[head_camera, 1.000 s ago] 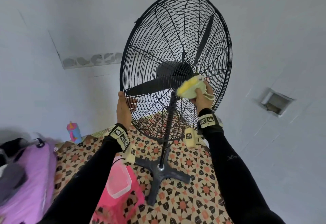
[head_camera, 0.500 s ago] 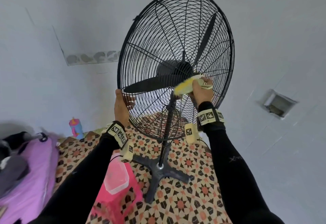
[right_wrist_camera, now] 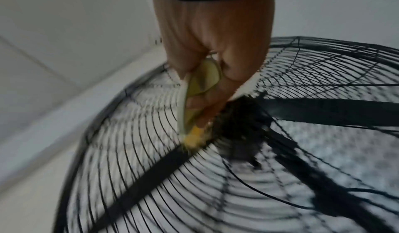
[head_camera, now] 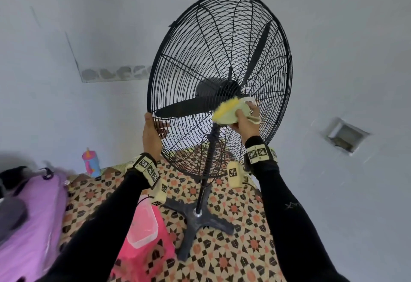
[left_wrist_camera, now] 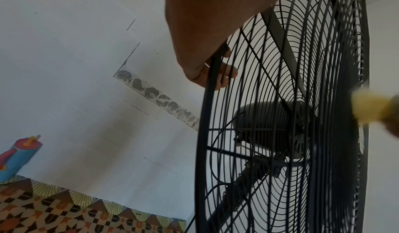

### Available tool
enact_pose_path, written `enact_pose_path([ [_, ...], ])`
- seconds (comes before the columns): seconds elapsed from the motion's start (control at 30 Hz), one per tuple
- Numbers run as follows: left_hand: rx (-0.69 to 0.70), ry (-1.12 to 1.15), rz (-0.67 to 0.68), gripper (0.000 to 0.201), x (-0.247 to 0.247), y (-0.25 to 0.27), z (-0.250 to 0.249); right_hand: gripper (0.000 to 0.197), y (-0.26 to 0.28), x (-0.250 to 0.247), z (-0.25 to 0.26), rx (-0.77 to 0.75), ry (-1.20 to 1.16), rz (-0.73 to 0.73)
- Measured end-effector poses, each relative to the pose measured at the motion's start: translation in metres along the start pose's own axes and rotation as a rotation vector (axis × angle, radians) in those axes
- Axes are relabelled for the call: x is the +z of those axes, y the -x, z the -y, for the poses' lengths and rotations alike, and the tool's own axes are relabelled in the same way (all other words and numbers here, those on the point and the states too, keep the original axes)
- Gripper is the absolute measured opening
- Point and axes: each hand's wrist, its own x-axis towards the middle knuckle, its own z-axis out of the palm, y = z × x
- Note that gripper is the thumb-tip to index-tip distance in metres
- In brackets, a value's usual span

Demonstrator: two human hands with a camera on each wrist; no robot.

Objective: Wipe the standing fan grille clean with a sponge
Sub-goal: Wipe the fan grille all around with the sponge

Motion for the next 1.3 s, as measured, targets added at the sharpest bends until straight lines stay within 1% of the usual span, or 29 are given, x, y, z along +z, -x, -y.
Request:
enact_pose_path([
  [0.07,-0.025,-0.011,-0.017,0.107,-0.002,-0.004,0.001,0.043,0.003,0.001,-0.008,0.003,0.181,-0.067],
  [0.1,-0.03,-0.029,-0.025,0.109,-0.002,-0.006,0.002,0.043,0.002,0.001,-0.007,0.013,0.211,-0.111],
  [0.13,-0.018,-0.053,-0.021,0.111,-0.002,0.001,-0.004,0.04,0.001,-0.001,-0.003,0.026,0.194,-0.162],
  [0.2,0.03,-0.052,0.001,0.108,-0.001,0.01,-0.014,0.035,-0.006,-0.004,0.012,0.02,0.07,-0.267],
  [0.23,0.03,-0.028,0.011,0.104,-0.002,0.011,-0.013,0.034,-0.007,-0.005,0.018,-0.014,0.003,-0.325],
  [0.27,0.039,-0.018,0.022,0.102,-0.002,0.012,-0.014,0.036,-0.008,-0.004,0.022,-0.068,-0.015,-0.382],
  [0.33,0.022,-0.005,0.024,0.101,-0.002,0.007,-0.011,0.043,-0.006,-0.001,0.016,-0.186,0.081,-0.436],
  [0.37,0.011,-0.008,0.031,0.102,-0.003,0.001,-0.005,0.045,-0.002,-0.001,0.009,-0.208,0.136,-0.411],
  [0.4,0.009,-0.027,0.04,0.102,-0.004,-0.003,0.0,0.046,0.001,-0.002,0.001,-0.193,0.153,-0.346],
  [0.47,-0.003,-0.042,0.037,0.101,-0.006,-0.013,0.014,0.043,0.004,-0.009,-0.009,-0.112,0.191,-0.147],
  [0.5,-0.014,-0.046,0.041,0.101,-0.007,-0.019,0.02,0.038,0.008,-0.012,-0.006,-0.067,0.244,-0.067],
  [0.53,-0.014,-0.06,0.049,0.101,-0.008,-0.015,0.016,0.035,0.008,-0.017,-0.003,-0.028,0.256,-0.037],
  [0.57,-0.016,-0.062,0.056,0.101,-0.007,-0.016,0.017,0.036,0.008,-0.022,0.001,-0.012,0.224,-0.061],
  [0.6,0.003,-0.068,0.061,0.099,-0.006,-0.01,0.009,0.038,0.006,-0.025,0.005,-0.007,0.141,-0.119],
  [0.67,0.019,-0.043,0.069,0.096,-0.004,-0.001,0.0,0.044,0.006,-0.024,0.01,-0.045,-0.031,-0.274],
  [0.7,0.013,-0.022,0.068,0.098,-0.003,0.001,-0.003,0.047,0.009,-0.019,0.009,-0.065,-0.083,-0.318],
  [0.73,0.004,-0.015,0.063,0.101,-0.003,0.003,-0.005,0.049,0.013,-0.013,0.005,-0.073,-0.101,-0.312],
  [0.77,-0.003,-0.006,0.064,0.103,-0.003,0.004,-0.005,0.05,0.018,-0.006,-0.001,-0.076,-0.062,-0.268],
  [0.87,-0.002,-0.031,0.072,0.105,-0.007,0.005,-0.006,0.043,0.033,0.001,-0.018,-0.066,0.213,-0.046],
  [0.9,0.005,-0.027,0.076,0.105,-0.009,0.004,-0.007,0.04,0.037,0.0,-0.018,-0.036,0.291,0.007],
  [0.93,0.019,-0.032,0.083,0.104,-0.011,0.005,-0.008,0.038,0.036,-0.003,-0.017,-0.015,0.322,0.024],
  [0.97,0.031,-0.039,0.1,0.102,-0.012,0.005,-0.009,0.038,0.036,-0.006,-0.013,-0.013,0.306,0.003],
  [1.0,0.044,-0.045,0.117,0.1,-0.013,0.006,-0.011,0.039,0.032,-0.009,-0.01,-0.028,0.249,-0.061],
  [1.07,0.059,-0.042,0.135,0.097,-0.013,0.01,-0.014,0.045,0.028,-0.009,-0.001,-0.049,0.06,-0.232],
  [1.1,0.064,-0.04,0.138,0.096,-0.014,0.012,-0.017,0.048,0.026,-0.007,0.001,-0.057,0.019,-0.294],
  [1.13,0.065,-0.036,0.143,0.098,-0.014,0.015,-0.02,0.049,0.027,-0.003,-0.001,-0.064,0.044,-0.316],
  [1.17,0.058,-0.041,0.143,0.1,-0.015,0.016,-0.022,0.049,0.032,0.003,-0.004,-0.067,0.098,-0.285],
  [1.2,0.042,-0.045,0.143,0.101,-0.016,0.016,-0.022,0.048,0.038,0.008,-0.008,-0.068,0.153,-0.213],
  [1.3,0.027,-0.04,0.152,0.098,-0.02,0.011,-0.018,0.043,0.063,0.012,-0.018,-0.003,0.315,0.104],
])
